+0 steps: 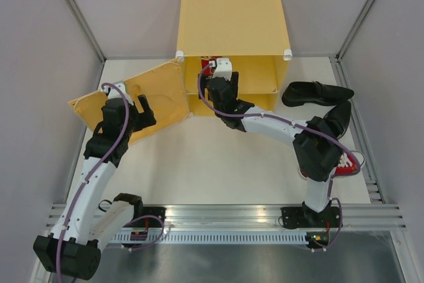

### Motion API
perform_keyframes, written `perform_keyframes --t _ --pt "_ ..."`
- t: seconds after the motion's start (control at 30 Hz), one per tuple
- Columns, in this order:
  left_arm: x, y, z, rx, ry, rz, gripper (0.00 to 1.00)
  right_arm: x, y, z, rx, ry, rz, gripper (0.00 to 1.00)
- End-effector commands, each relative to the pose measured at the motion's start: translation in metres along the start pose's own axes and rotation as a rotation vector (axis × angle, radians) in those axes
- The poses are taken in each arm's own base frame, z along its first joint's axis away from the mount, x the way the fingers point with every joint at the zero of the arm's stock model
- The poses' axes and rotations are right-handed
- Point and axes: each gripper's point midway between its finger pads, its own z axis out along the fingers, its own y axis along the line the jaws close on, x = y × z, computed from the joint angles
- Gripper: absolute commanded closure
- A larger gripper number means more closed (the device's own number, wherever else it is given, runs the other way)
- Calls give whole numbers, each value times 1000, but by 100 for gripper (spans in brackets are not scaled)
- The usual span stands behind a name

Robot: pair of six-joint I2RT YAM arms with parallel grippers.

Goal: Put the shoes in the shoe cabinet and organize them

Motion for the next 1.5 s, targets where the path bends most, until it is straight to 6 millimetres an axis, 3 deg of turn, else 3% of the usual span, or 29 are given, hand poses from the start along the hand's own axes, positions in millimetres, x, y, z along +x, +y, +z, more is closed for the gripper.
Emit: perform_keyframes --t 0.0,0.07,0.1,0.13,0.2,0.27,0.3,0.37,0.4,0.67,0.8,1.0,1.17,1.47 --pt "-5 -2 -1 13 -17 20 0 -23 7 -41 -76 22 62 4" --pt "-4 -2 -1 14 -15 21 0 -10 3 -55 -84 67 49 5" --pt "-4 -2 -1 13 -14 22 0 -15 2 -70 -102 77 65 4" --pt "-4 -2 -2 14 -17 22 0 -1 -3 -78 -107 106 52 5" --pt "-5 -1 -2 12 -19 21 0 -5 -4 -102 -160 130 74 4" --pt "-5 -1 -2 7 -21 21 0 15 -20 -119 -151 193 54 4" --pt "-6 -1 -2 9 -22 20 0 5 -26 -132 -156 187 92 4" --pt "-5 -1 -2 7 -21 21 0 26 -50 -147 -112 250 65 4" --pt "-5 0 -2 6 -21 21 0 16 -61 -157 -93 234 87 2" --pt "-5 -1 -2 8 -19 22 0 65 -156 -206 166 378 132 2" --pt "-5 -1 -2 8 -19 21 0 82 -191 -227 261 428 164 2" --pt "-4 0 -1 5 -14 20 0 109 -244 -253 422 476 253 2" --pt "-3 -1 -1 6 -12 20 0 123 -274 -258 530 490 340 2" --pt "-4 -2 -2 12 -14 19 0 155 -300 -254 613 553 499 10"
